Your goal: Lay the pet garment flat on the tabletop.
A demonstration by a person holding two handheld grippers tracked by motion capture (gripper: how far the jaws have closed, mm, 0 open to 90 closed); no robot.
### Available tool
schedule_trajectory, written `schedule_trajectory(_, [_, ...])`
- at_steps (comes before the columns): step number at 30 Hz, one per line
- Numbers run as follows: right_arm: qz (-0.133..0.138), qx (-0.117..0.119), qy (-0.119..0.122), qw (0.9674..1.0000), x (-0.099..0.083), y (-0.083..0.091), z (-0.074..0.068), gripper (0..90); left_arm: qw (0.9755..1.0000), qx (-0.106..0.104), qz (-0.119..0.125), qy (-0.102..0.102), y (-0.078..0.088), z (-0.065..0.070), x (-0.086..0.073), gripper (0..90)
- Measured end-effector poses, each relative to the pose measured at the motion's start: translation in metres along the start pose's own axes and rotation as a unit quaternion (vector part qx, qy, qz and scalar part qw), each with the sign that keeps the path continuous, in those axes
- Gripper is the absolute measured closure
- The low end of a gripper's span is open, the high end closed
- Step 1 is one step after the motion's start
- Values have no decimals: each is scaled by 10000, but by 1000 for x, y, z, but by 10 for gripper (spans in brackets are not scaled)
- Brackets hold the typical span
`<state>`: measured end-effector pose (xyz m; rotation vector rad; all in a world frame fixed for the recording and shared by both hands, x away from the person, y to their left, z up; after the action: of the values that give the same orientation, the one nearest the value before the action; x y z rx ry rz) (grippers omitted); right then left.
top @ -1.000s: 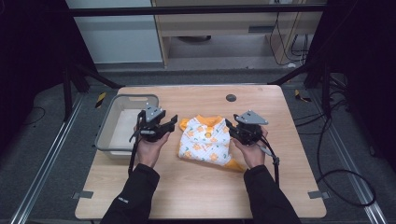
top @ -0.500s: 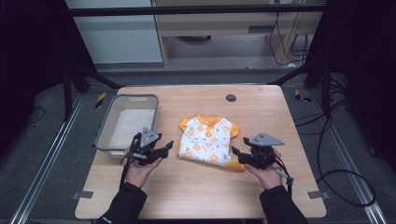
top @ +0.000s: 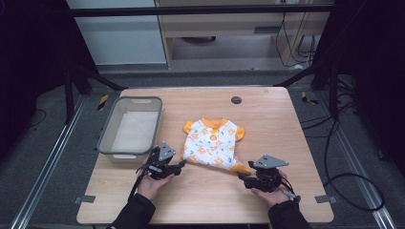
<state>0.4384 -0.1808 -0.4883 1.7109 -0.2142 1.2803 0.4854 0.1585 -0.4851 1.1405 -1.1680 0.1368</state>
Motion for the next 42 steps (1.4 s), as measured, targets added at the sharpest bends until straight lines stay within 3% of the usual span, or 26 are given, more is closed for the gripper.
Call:
schedule_trajectory(14, [-276, 31, 102, 9996, -5, -15, -2, 443, 9998, -136, 105, -65, -28, 1, -10, 422])
schedule_trajectory(21, [-325, -12, 112, 9994, -3, -19, -2, 575, 9999, -138, 19, -53, -31, 0, -10, 612])
schedule_trajectory(28, [-409, 43, 87, 9991, -3, -21, 0, 659, 9998, -180, -2, -20, -33, 0, -9, 729])
schedule_trajectory(36, [-432, 171, 58, 9989, -1, -19, -1, 811, 9997, -176, -123, -67, -28, 4, -7, 807])
schedule_trajectory(42, [-325, 345, 10, 9989, 1, -11, -3, 845, 9992, -371, -144, 69, -4, 6, -2, 818])
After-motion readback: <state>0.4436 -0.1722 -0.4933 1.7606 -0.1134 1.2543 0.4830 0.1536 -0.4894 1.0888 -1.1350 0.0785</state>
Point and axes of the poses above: each handheld gripper's, and its own axes: y roughly backward along the jaws, x roughly out of its top, z roughly to its right, the point moved 1 cm from there along -y, roughly forward along the jaws, and after that the axes turned 3 degrees about y, right-handed, at the moved point
